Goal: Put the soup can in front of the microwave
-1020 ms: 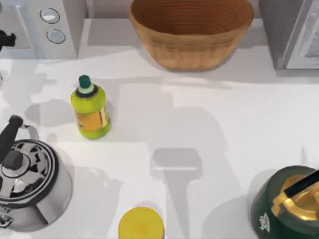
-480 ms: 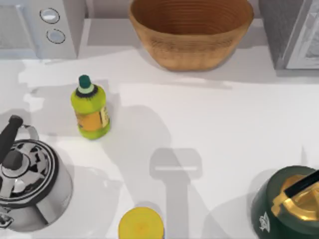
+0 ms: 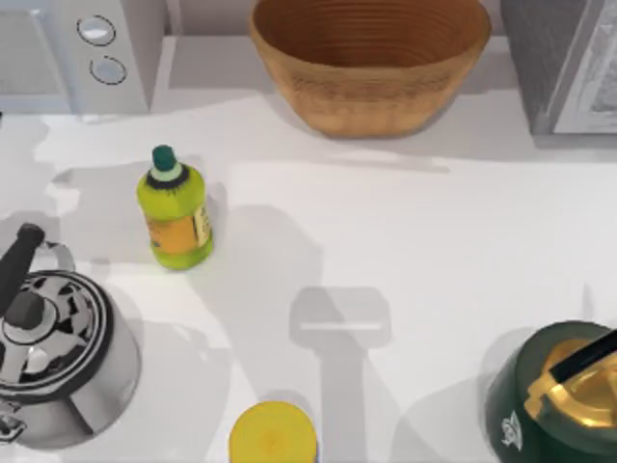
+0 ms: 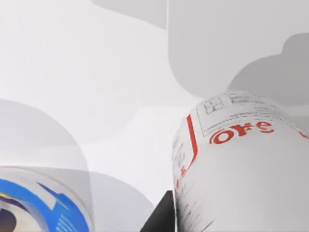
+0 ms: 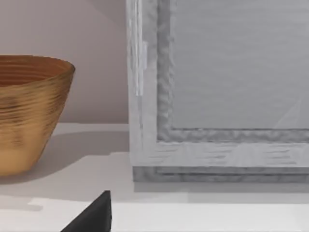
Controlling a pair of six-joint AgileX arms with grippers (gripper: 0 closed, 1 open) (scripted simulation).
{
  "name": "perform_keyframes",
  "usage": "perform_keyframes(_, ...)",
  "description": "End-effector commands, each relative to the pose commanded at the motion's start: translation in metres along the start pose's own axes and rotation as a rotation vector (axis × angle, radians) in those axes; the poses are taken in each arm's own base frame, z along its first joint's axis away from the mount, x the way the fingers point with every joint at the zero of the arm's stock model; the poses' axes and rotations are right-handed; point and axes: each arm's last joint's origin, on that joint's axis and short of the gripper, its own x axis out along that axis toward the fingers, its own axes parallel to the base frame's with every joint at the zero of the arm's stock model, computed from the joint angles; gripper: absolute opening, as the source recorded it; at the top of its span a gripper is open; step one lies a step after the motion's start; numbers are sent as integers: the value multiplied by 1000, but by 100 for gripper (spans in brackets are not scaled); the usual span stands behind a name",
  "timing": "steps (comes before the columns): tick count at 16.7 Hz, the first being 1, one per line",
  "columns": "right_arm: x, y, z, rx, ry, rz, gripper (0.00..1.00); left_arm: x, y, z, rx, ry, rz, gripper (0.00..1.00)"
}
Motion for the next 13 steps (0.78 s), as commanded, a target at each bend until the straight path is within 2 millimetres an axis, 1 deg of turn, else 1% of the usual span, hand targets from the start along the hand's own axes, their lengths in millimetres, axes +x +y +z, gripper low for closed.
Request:
perform_keyframes(1,0,0,0,0,0,0,100,0,0,0,0,0,0,0)
perform_keyframes(13,0,0,0,0,0,0,100,0,0,0,0,0,0,90)
